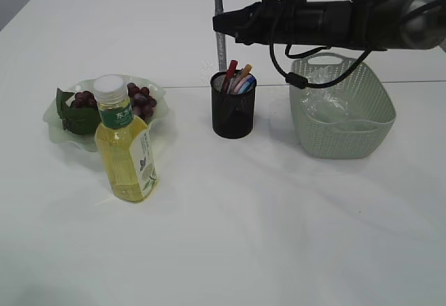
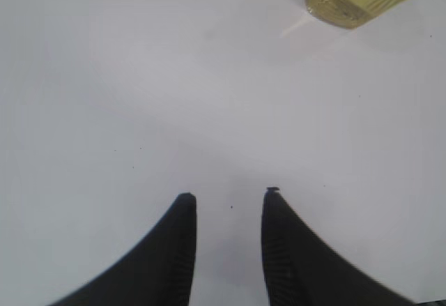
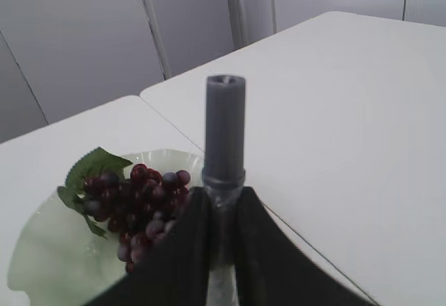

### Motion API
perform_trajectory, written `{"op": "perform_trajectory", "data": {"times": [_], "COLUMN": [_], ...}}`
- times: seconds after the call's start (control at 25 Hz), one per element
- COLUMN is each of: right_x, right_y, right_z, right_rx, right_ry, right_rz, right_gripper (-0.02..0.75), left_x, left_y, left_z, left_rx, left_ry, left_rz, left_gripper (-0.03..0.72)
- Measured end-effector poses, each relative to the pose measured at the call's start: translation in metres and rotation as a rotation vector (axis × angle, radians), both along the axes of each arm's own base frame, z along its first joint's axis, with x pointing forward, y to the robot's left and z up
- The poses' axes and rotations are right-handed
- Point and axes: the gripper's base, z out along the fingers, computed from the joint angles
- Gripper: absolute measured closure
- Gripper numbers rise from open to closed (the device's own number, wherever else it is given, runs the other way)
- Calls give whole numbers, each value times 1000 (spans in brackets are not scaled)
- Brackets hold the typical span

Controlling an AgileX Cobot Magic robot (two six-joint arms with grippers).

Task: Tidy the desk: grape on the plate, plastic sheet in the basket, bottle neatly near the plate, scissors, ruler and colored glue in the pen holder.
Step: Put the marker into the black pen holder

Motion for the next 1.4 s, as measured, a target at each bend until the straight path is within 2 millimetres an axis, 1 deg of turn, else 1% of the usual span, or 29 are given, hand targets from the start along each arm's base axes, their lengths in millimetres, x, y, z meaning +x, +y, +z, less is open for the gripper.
{"op": "perform_trajectory", "data": {"times": [0.2,0.48,0.72,1.08,1.28,1.36,1.4], "right_x": [9,15,16,16,15,15,13], "right_y": [1,1,1,2,2,0,-1], "right_z": [-24,-36,-48,-46,-45,-37,-29], "right_rx": [-44,-51,-55,-45,-17,-34,-66], "right_ry": [-21,-10,11,7,55,80,77], "right_rz": [-3,-16,-16,-2,-11,-31,-36], "right_gripper": [689,681,626,477,465,463,461], "left_x": [2,5,5,6,6,6,6], "left_y": [-1,-1,-1,0,-1,-1,-1], "left_z": [1,2,2,3,3,3,3], "left_rx": [-6,-14,-10,-3,-4,-4,-4], "left_ry": [-23,-54,-61,-70,-72,-72,-72], "left_rz": [-1,-1,-3,-5,-5,-5,-5], "left_gripper": [447,447,447,447,447,447,447]}}
